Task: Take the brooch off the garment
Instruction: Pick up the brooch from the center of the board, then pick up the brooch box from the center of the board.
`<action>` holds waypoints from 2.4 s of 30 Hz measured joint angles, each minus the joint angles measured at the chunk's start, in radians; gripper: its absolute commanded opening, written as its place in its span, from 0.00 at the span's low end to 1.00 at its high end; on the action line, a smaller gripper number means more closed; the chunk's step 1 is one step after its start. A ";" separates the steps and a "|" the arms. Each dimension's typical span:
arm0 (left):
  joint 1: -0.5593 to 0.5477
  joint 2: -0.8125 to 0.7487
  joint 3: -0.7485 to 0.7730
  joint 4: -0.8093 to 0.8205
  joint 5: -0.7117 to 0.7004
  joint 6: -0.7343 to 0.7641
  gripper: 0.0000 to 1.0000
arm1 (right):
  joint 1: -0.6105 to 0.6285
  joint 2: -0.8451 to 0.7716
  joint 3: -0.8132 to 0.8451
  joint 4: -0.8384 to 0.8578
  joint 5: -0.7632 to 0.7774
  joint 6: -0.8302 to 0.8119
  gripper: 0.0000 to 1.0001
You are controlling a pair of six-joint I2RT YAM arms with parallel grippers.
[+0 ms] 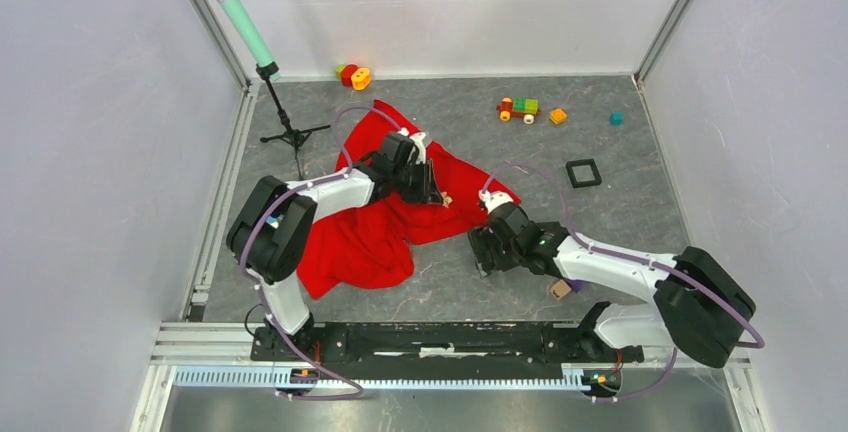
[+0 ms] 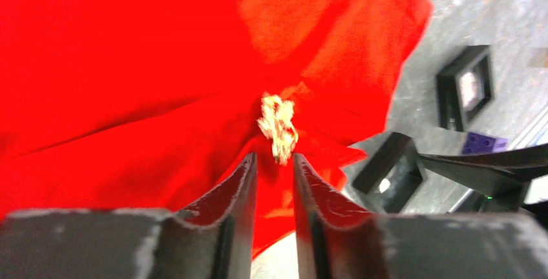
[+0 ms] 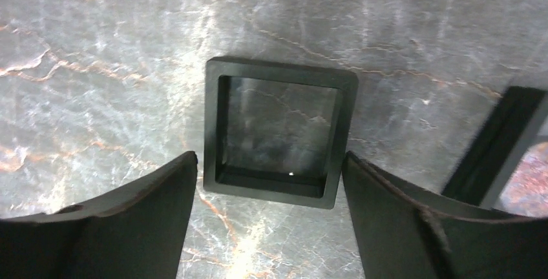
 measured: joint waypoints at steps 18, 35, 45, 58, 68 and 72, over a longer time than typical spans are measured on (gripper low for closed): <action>-0.151 -0.332 -0.194 0.009 -0.099 -0.018 1.00 | -0.042 -0.141 -0.074 0.114 -0.262 0.008 0.85; -0.243 -0.753 -0.563 0.011 -0.411 -0.236 1.00 | -0.135 -0.227 -0.168 0.122 -0.177 0.012 0.79; -0.269 -0.577 -0.518 0.026 -0.331 -0.246 1.00 | -0.075 -0.158 -0.300 0.493 -0.491 0.182 0.74; -0.520 -0.335 -0.192 -0.174 -0.548 -0.108 1.00 | -0.058 -0.551 -0.325 0.353 -0.233 0.212 0.81; -0.534 -0.120 -0.022 -0.281 -0.594 0.090 1.00 | -0.060 -0.878 -0.332 0.154 0.079 0.208 0.82; -0.534 -0.065 0.030 -0.309 -0.572 0.127 1.00 | -0.060 -0.892 -0.332 0.116 0.114 0.204 0.82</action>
